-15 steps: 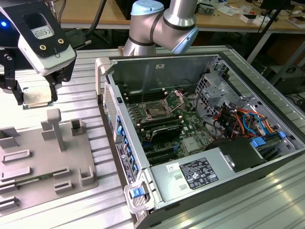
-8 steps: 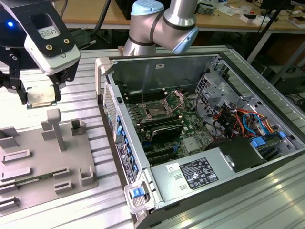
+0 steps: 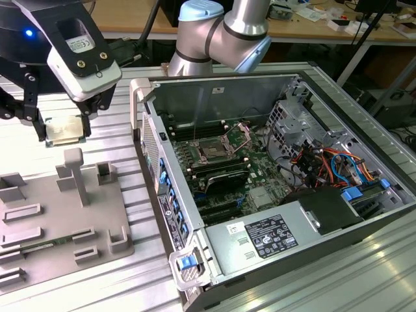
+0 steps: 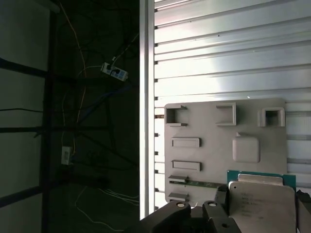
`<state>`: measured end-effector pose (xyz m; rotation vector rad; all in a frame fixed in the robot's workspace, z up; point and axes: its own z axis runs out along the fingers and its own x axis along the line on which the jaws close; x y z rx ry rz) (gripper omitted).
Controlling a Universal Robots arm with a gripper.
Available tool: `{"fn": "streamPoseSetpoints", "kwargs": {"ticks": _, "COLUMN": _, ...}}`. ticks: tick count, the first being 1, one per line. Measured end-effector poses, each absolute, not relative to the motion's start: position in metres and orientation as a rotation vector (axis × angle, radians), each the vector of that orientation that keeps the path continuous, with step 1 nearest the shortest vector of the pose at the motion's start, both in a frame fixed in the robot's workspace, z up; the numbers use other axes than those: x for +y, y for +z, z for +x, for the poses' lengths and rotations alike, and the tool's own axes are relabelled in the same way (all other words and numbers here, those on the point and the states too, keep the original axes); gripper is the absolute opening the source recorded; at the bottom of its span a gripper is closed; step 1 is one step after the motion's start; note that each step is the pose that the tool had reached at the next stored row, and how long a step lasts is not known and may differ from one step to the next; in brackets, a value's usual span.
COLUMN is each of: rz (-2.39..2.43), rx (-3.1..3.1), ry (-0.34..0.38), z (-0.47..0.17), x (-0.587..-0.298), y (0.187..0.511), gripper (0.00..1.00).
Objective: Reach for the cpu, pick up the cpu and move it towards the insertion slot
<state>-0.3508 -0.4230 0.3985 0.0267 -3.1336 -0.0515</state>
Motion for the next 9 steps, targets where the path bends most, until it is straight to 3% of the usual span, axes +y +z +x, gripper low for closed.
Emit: {"fn": "streamPoseSetpoints", "kwargs": {"ticks": 9, "rz": 0.027, "rx": -3.134, "ry": -0.051, "z": -0.339, "x": -0.423, "y": 0.399, "gripper": 0.55}}
